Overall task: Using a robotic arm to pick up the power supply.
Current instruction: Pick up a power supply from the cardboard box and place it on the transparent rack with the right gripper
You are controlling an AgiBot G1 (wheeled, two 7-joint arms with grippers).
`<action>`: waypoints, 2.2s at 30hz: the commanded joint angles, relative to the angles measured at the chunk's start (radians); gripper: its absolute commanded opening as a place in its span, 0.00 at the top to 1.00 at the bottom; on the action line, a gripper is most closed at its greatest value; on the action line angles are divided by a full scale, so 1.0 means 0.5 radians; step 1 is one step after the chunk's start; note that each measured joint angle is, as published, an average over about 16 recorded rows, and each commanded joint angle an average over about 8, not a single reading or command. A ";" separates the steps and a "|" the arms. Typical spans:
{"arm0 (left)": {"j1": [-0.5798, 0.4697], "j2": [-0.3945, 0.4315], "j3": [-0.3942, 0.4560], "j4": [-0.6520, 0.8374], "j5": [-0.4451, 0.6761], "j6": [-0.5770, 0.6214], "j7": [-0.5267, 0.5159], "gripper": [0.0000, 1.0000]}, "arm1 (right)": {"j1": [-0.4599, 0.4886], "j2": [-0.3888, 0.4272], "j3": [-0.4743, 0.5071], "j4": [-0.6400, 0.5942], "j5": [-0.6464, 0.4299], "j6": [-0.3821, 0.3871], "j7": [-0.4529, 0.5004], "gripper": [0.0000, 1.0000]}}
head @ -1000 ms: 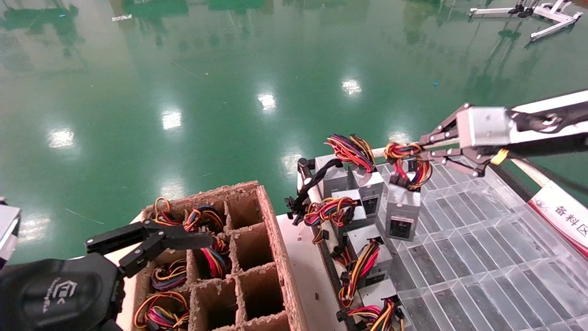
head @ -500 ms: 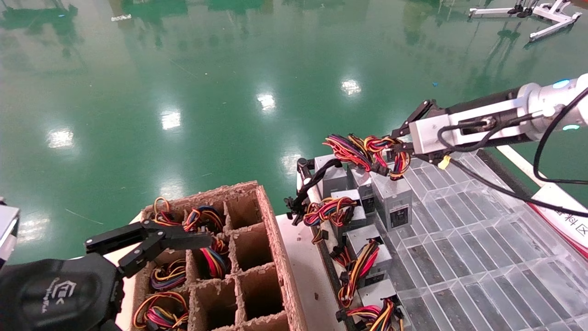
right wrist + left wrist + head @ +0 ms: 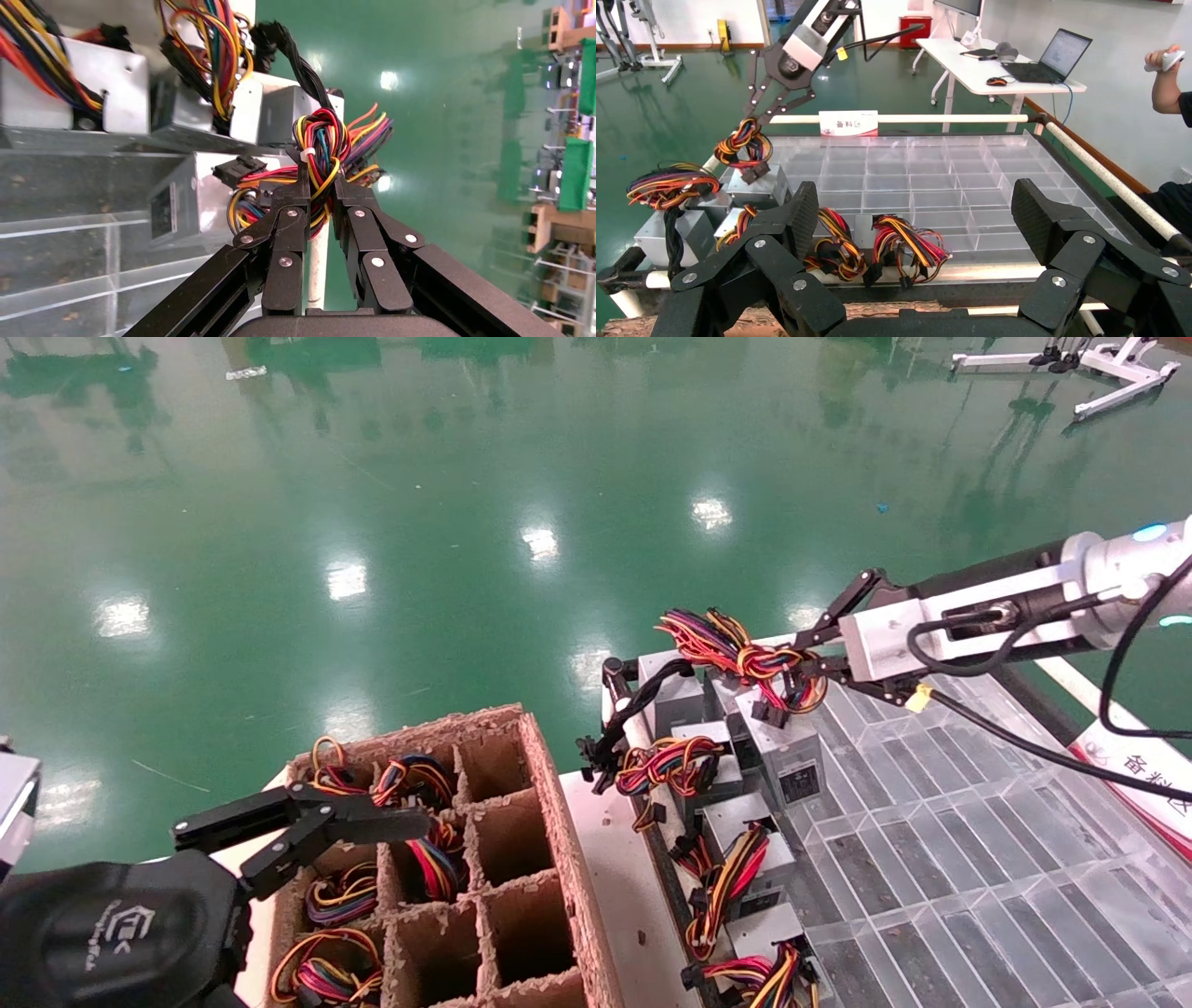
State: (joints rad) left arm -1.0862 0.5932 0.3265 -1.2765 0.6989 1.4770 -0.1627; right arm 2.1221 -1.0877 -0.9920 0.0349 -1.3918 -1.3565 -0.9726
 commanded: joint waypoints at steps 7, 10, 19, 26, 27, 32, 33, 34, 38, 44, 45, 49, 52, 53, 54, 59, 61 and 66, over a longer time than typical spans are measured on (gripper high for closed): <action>0.000 0.000 0.000 0.000 0.000 0.000 0.000 0.00 | 0.027 0.022 0.002 -0.023 0.004 -0.103 -0.013 1.00; 0.000 0.000 0.001 0.000 0.000 0.000 0.000 0.00 | 0.026 0.021 0.001 -0.030 0.003 -0.113 -0.017 1.00; 0.000 0.000 0.001 0.000 -0.001 0.000 0.001 0.00 | -0.036 -0.031 0.014 -0.056 0.021 -0.012 -0.025 1.00; 0.000 -0.001 0.001 0.000 -0.001 -0.001 0.001 0.00 | -0.085 -0.058 0.074 -0.078 0.107 0.062 -0.011 1.00; 0.000 -0.001 0.002 0.000 -0.001 -0.001 0.001 0.00 | -0.091 -0.056 0.088 -0.083 0.127 0.066 -0.005 1.00; 0.000 -0.001 0.002 0.000 -0.001 -0.001 0.001 0.00 | -0.138 -0.038 0.152 -0.114 0.220 0.073 0.033 1.00; 0.000 -0.001 0.002 0.000 -0.001 -0.001 0.001 0.00 | -0.150 -0.033 0.163 -0.119 0.235 0.076 0.040 1.00; 0.000 -0.001 0.002 0.000 -0.001 -0.001 0.001 0.00 | -0.163 -0.028 0.172 -0.124 0.248 0.080 0.046 1.00; -0.001 -0.001 0.002 0.000 -0.001 -0.001 0.001 0.00 | -0.225 0.001 0.218 -0.149 0.313 0.094 0.078 1.00; -0.001 -0.001 0.002 0.000 -0.002 -0.001 0.001 0.00 | -0.346 0.064 0.312 -0.191 0.445 0.115 0.143 1.00; -0.001 -0.001 0.002 0.000 -0.002 -0.001 0.001 0.00 | -0.369 0.075 0.327 -0.196 0.468 0.123 0.152 1.00; -0.001 -0.001 0.003 0.000 -0.002 -0.001 0.001 0.00 | -0.456 0.116 0.397 -0.210 0.566 0.151 0.195 1.00; -0.001 -0.001 0.003 0.000 -0.002 -0.001 0.001 0.00 | -0.517 0.142 0.462 -0.214 0.658 0.162 0.234 1.00; -0.001 -0.001 0.003 0.000 -0.002 -0.001 0.001 0.00 | -0.537 0.149 0.484 -0.214 0.688 0.164 0.247 1.00; -0.001 -0.001 0.003 0.000 -0.002 -0.001 0.001 0.00 | -0.557 0.156 0.505 -0.213 0.717 0.165 0.258 1.00; -0.001 -0.001 0.003 0.000 -0.002 -0.001 0.002 0.00 | -0.649 0.182 0.571 -0.196 0.810 0.190 0.292 1.00; -0.001 -0.001 0.003 0.000 -0.002 -0.001 0.002 0.00 | -0.680 0.190 0.583 -0.188 0.827 0.210 0.299 1.00; -0.001 -0.001 0.004 0.000 -0.002 -0.001 0.002 0.00 | -0.736 0.212 0.605 -0.170 0.858 0.252 0.329 1.00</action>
State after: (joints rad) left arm -1.0866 0.5925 0.3283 -1.2765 0.6977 1.4763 -0.1618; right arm 1.7582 -0.9811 -0.6908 -0.0510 -0.9647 -1.2364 -0.8030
